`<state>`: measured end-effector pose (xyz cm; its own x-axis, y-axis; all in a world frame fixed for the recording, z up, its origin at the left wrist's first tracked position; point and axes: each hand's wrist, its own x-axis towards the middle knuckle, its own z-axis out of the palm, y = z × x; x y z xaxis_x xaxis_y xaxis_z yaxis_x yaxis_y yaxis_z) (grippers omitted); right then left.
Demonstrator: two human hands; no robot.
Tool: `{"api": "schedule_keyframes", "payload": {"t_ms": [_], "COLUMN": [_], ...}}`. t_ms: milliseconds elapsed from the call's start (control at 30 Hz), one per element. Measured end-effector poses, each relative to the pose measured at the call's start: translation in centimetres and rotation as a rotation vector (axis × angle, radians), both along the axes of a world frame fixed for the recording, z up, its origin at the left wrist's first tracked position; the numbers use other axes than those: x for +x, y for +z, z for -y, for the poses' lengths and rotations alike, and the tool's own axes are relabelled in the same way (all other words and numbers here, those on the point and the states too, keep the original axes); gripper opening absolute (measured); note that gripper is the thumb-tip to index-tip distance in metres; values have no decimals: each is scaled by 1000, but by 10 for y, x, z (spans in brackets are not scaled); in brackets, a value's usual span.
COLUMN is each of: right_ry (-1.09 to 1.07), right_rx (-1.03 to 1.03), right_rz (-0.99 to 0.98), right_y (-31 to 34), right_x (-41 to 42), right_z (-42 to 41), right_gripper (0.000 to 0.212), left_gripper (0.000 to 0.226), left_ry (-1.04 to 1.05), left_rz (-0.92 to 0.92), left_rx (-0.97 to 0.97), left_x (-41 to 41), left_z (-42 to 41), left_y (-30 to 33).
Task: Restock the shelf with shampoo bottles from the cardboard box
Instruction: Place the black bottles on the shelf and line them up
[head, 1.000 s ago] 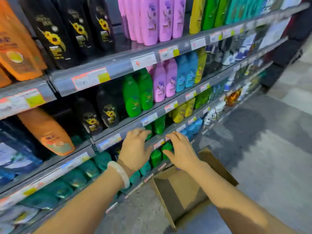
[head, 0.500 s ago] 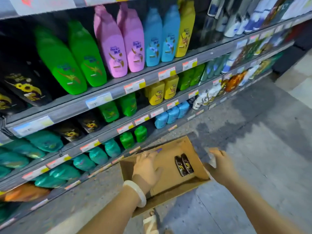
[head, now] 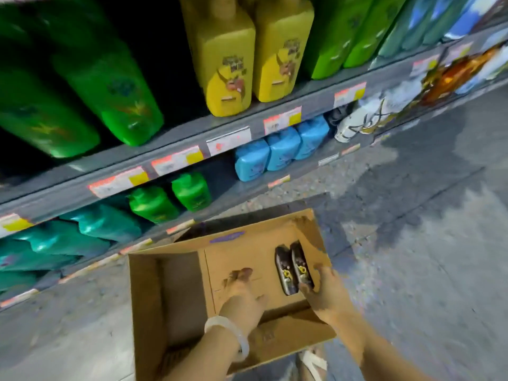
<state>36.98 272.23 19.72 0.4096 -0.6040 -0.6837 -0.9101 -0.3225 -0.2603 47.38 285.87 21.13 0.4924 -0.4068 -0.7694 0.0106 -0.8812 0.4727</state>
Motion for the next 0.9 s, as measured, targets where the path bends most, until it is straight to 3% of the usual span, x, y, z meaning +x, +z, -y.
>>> {"api": "schedule_keyframes", "payload": {"t_ms": [100, 233, 333, 433, 533, 667, 800, 900], "right_ry": [27, -67, -125, -169, -227, -94, -4, -25], "right_rx": [17, 130, 193, 121, 107, 14, -48, 21], "right_rz": [-29, -109, -93, -68, -73, -66, -46, 30], "right_y": [-92, -207, -277, -324, -347, -353, -353, -357], "right_x": [2, -5, -12, -18, -21, -29, -32, -24], "right_z": [28, 55, 58, 55, 49, 42, 36, 24], "right_gripper": [61, 70, 65, 64, 79, 80, 74, 74], "left_gripper": [64, 66, 69, 72, 85, 108, 109, 105], "left_ry": [67, 2, -70, -3, 167, 174, 153, 149], "left_rz": [-23, 15, 18, -29, -62, 26, 34, 83], "left_rx": [43, 97, 99, 78, 22, 27, 78, 116], "left_x": [-5, -19, -39, -61, -78, -87, -74, -60], "left_z": [33, 69, 83, 94, 103, 117, 109, 84], "left_y": [-97, -220, -294, -348, -378, -392, -392, -393]}}
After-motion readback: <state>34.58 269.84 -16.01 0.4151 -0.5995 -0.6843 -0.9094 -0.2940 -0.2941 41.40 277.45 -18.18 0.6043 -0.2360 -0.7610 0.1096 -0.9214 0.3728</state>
